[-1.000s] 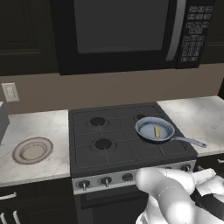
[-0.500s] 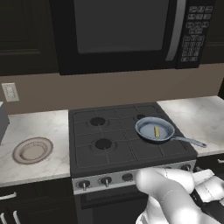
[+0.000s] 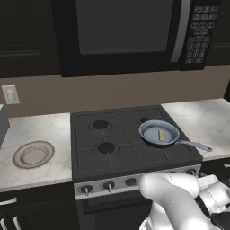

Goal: Pick up the butter stick and place it in the pan. Then turn on the burner for the pan.

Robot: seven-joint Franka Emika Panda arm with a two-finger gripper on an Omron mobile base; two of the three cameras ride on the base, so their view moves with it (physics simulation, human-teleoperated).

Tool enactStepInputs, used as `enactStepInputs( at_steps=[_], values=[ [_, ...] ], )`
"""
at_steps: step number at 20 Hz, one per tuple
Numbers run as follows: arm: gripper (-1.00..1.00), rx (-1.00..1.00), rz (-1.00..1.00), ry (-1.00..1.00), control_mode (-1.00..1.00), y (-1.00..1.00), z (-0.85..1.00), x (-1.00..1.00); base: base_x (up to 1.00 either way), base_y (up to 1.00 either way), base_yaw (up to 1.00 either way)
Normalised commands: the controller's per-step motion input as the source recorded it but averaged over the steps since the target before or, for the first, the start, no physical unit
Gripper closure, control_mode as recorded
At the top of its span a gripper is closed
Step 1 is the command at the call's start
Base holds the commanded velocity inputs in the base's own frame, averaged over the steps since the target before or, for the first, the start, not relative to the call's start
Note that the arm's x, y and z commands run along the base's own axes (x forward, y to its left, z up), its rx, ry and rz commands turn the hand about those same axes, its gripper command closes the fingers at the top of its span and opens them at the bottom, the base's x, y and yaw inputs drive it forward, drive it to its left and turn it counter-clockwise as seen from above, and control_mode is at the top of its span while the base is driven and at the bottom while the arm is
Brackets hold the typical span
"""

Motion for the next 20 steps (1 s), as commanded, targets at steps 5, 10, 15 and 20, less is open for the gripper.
enactStepInputs(
  at_steps=[5,10,15,20],
  values=[
    [-1.0,0.0,0.0,0.0,-1.0,0.0,-0.07,0.09,0.0,0.0,0.0],
    [-1.0,0.0,0.0,0.0,-1.0,-0.01,-0.06,0.09,0.0,0.0,0.0],
    [-1.0,0.0,0.0,0.0,-1.0,-0.01,-0.05,0.05,0.0,0.0,0.0],
    [1.0,0.0,0.0,0.0,-1.0,0.0,-0.07,0.07,0.0,0.0,0.0]
  ],
)
